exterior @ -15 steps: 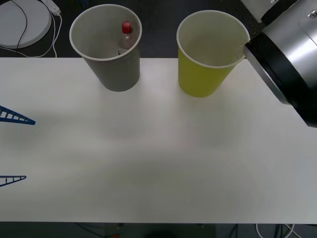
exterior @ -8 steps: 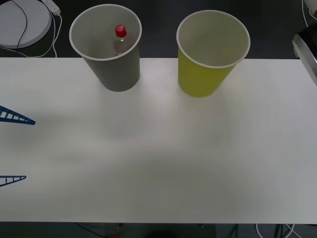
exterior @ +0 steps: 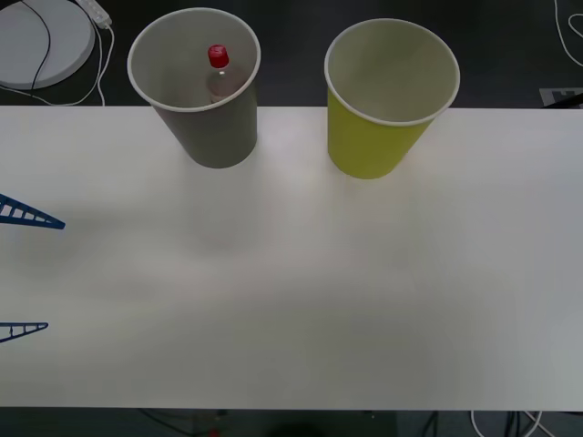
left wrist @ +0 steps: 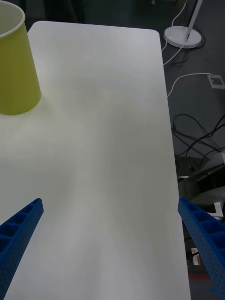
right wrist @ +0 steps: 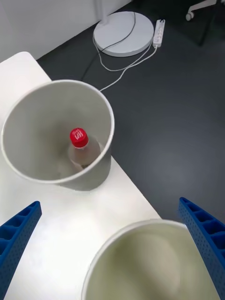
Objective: Put the can into the green bin and the plastic bottle into the gray bin
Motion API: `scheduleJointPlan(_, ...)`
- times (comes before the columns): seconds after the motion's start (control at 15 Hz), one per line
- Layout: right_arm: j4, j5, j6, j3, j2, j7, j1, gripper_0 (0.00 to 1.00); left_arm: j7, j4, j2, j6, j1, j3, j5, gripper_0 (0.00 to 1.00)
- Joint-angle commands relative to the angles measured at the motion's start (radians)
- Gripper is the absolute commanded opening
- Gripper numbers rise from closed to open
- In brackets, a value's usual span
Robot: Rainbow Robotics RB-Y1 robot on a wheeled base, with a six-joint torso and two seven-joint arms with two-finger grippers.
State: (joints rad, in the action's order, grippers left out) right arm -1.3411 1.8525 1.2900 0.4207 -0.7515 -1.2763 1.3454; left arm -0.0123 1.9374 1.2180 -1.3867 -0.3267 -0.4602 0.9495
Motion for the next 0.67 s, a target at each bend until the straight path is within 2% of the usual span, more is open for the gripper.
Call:
scheduleJointPlan(0.07, -0.191, -0.05, 0.0, -0.062, -0.111, 0.0, -0.143, 1.0, 0.0, 0.0, 0.0, 0.0, 0.0, 0.0, 0.0, 1.0)
scheduleJointPlan(0.33, -0.451, -0.13, -0.015, -0.198, -0.249, 0.008, -0.368, 1.0, 0.0, 0.0, 0.0, 0.0, 0.0, 0.0, 0.0, 1.0)
scheduleJointPlan(0.47, -0.586, -0.142, -0.041, -0.307, -0.282, 0.034, -0.532, 1.0, 0.0, 0.0, 0.0, 0.0, 0.0, 0.0, 0.0, 1.0)
scheduleJointPlan(0.67, -0.718, -0.16, -0.052, -0.444, -0.295, 0.092, -0.724, 1.0, 0.0, 0.0, 0.0, 0.0, 0.0, 0.0, 0.0, 1.0)
